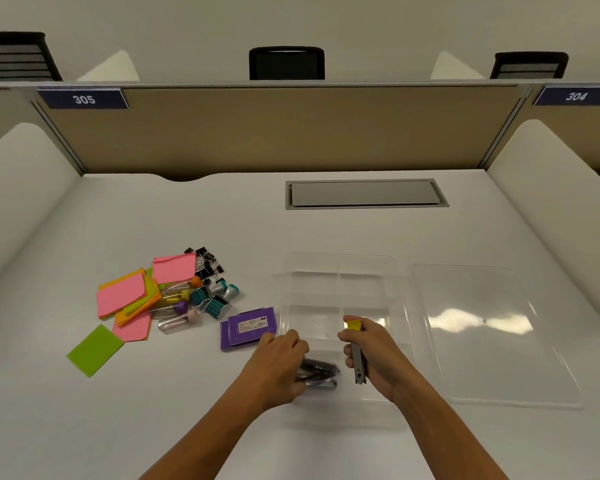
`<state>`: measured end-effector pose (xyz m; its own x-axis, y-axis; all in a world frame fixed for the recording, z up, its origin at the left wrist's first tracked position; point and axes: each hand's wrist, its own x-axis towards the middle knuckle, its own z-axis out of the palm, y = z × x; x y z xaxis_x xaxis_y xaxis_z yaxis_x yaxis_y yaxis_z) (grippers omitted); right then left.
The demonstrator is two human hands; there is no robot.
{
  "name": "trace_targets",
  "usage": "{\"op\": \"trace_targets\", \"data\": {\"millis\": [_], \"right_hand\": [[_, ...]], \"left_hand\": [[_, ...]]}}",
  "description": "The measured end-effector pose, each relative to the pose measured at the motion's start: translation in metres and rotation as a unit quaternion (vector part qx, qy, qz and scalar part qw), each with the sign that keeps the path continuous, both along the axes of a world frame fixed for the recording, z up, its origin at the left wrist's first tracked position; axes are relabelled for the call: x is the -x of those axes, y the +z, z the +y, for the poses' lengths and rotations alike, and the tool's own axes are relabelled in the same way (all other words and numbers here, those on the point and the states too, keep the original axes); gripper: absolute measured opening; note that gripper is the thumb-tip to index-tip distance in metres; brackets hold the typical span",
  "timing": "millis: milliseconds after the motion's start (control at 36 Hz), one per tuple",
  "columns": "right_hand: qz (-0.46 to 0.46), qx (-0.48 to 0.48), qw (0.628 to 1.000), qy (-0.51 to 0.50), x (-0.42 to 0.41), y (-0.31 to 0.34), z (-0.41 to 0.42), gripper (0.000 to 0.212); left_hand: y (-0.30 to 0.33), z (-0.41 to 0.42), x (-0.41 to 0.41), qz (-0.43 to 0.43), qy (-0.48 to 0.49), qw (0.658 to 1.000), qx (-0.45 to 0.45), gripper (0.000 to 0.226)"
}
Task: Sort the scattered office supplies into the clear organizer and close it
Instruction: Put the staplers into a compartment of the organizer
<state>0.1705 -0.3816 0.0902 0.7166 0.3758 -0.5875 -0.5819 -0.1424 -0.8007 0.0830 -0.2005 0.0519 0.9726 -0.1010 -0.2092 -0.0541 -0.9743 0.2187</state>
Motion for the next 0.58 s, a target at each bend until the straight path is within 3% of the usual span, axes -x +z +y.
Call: {"op": "trace_targets", "data": {"millis": [306, 583], "right_hand": [[-0.013, -0.002, 1.0, 0.005, -0.004, -0.005, -0.002, 0.032], [-0.073, 0.057, 0.994, 0.058, -0.003, -0.004, 0.0, 0.058]], "left_hand": [[0.006, 0.007, -0.001, 0.016, 0.022, 0.997, 0.073, 0.038], [0.005, 0.018, 0.003, -0.014, 0.013, 1.0, 0.003, 0.035]]}}
